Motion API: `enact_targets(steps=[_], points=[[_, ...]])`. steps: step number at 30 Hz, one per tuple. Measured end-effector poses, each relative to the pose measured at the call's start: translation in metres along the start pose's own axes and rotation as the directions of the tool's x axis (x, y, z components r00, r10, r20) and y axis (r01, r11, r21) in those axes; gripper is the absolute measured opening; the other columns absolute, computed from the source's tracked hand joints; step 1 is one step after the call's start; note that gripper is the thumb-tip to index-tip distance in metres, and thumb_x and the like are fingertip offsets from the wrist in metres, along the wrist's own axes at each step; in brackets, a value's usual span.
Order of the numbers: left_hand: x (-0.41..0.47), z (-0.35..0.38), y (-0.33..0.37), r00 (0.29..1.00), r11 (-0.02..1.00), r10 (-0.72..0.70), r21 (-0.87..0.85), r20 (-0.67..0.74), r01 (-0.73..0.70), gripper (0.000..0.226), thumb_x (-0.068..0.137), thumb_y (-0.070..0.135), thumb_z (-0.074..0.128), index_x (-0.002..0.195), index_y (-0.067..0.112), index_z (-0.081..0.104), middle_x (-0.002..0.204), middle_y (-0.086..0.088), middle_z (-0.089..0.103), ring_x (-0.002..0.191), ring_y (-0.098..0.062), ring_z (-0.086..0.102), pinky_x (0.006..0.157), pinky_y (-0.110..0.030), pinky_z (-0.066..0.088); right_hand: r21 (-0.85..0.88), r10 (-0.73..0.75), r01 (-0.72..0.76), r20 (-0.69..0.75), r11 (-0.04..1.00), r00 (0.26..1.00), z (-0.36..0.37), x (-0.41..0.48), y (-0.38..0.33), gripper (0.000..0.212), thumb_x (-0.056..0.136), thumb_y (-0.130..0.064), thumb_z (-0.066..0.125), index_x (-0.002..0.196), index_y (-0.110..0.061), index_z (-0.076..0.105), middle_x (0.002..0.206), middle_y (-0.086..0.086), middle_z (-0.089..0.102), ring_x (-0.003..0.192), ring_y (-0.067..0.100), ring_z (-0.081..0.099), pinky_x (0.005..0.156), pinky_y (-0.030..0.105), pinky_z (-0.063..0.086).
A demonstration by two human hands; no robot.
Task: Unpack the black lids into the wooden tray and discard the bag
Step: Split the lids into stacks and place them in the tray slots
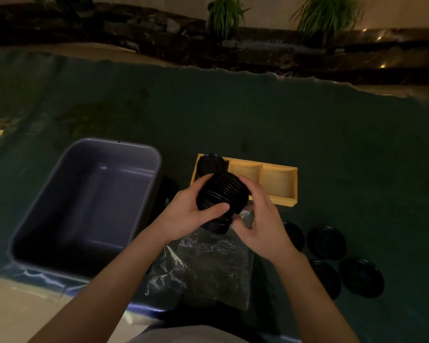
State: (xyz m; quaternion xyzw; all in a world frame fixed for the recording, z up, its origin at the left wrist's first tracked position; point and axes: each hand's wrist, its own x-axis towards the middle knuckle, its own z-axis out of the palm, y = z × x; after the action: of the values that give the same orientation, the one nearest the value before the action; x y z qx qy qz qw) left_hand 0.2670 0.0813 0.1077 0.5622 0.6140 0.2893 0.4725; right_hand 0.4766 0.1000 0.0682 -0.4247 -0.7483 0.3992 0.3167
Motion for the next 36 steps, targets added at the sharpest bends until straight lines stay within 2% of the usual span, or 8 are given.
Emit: enact_targets(steps=[7,11,14,18,22,28,32,36], points=[[-0.002,0.006,0.002,0.997,0.997,0.052,0.048,0.058,-0.055,0.092,0.076,0.06,0.074,0.154,0.033,0.033,0.134,0.017,0.063,0.123,0.006,0.059,0.104,-0.021,0.051,0.06,0.054,-0.047,-0.123,0.997,0.991,-0.003,-0.002,0.001,0.07,0.087,-0.045,0.074,0.148,-0.031,0.041,0.139,-0.014,0.056,0.129,0.004,0.055,0.101,0.04,0.056],[-0.002,0.01,0.001,0.997,0.997,0.065,0.044,0.048,-0.067,0.1,0.076,0.058,0.075,0.158,0.028,0.028,0.14,0.01,0.061,0.127,0.002,0.058,0.107,-0.025,0.05,0.055,0.076,-0.067,-0.194,0.996,0.978,-0.001,-0.002,0.005,0.063,0.083,-0.038,0.078,0.138,-0.031,0.048,0.13,-0.015,0.061,0.121,0.008,0.062,0.098,0.042,0.057],[-0.001,0.012,0.002,0.995,0.995,0.09,0.05,0.037,-0.091,0.099,0.077,0.055,0.075,0.159,0.028,0.026,0.144,0.01,0.058,0.13,0.0,0.057,0.108,-0.027,0.049,0.077,0.103,-0.086,-0.253,0.993,0.962,-0.001,-0.001,0.005,0.056,0.082,-0.042,0.076,0.132,-0.034,0.051,0.119,-0.033,0.058,0.112,0.001,0.065,0.092,0.032,0.059],[0.002,0.014,0.002,0.993,0.991,0.118,0.057,0.008,-0.118,0.09,0.08,0.053,0.073,0.156,0.027,0.033,0.143,0.01,0.059,0.129,-0.001,0.057,0.107,-0.031,0.051,0.143,0.134,-0.091,-0.329,0.986,0.935,-0.001,0.001,0.006,0.05,0.083,-0.041,0.076,0.126,-0.043,0.05,0.114,-0.037,0.059,0.109,-0.014,0.061,0.085,0.007,0.051],[0.005,0.016,-0.001,0.989,0.989,0.145,0.031,-0.032,-0.144,0.076,0.085,0.048,0.072,0.153,0.028,0.044,0.141,0.014,0.06,0.129,0.002,0.057,0.105,-0.024,0.051,0.276,0.24,-0.132,-0.407,0.952,0.882,0.003,0.003,0.021,0.047,0.086,-0.024,0.081,0.126,-0.027,0.057,0.115,-0.034,0.064,0.111,-0.008,0.063,0.084,0.011,0.053],[0.009,0.014,-0.008,0.964,0.985,0.168,0.067,-0.206,-0.158,0.039,0.085,0.047,0.07,0.114,0.022,0.075,0.119,0.01,0.07,0.115,-0.006,0.065,0.098,-0.02,0.051,0.406,0.378,-0.188,-0.46,0.894,0.804,0.001,0.01,0.039,0.044,0.087,-0.018,0.081,0.12,-0.034,0.058,0.112,-0.039,0.066,0.11,-0.012,0.063,0.079,0.004,0.051],[0.012,0.01,-0.014,0.96,0.985,0.163,0.088,-0.229,-0.146,0.034,0.084,0.046,0.071,0.101,0.018,0.076,0.115,0.008,0.07,0.111,-0.005,0.065,0.093,-0.011,0.048,0.45,0.525,-0.33,-0.431,0.83,0.734,-0.005,0.022,0.061,0.043,0.084,-0.029,0.083,0.121,-0.031,0.06,0.112,-0.021,0.07,0.104,-0.01,0.066,0.085,0.014,0.053],[0.013,0.008,-0.018,0.954,0.991,0.119,0.085,-0.276,-0.099,0.031,0.084,0.046,0.072,0.098,0.019,0.075,0.112,0.008,0.071,0.109,-0.007,0.066,0.091,-0.012,0.047,0.459,0.653,-0.49,-0.322,0.741,0.686,-0.006,0.047,0.089,0.028,0.082,-0.032,0.084,0.101,-0.033,0.064,0.091,-0.02,0.072,0.092,-0.004,0.069,0.073,0.009,0.049]])
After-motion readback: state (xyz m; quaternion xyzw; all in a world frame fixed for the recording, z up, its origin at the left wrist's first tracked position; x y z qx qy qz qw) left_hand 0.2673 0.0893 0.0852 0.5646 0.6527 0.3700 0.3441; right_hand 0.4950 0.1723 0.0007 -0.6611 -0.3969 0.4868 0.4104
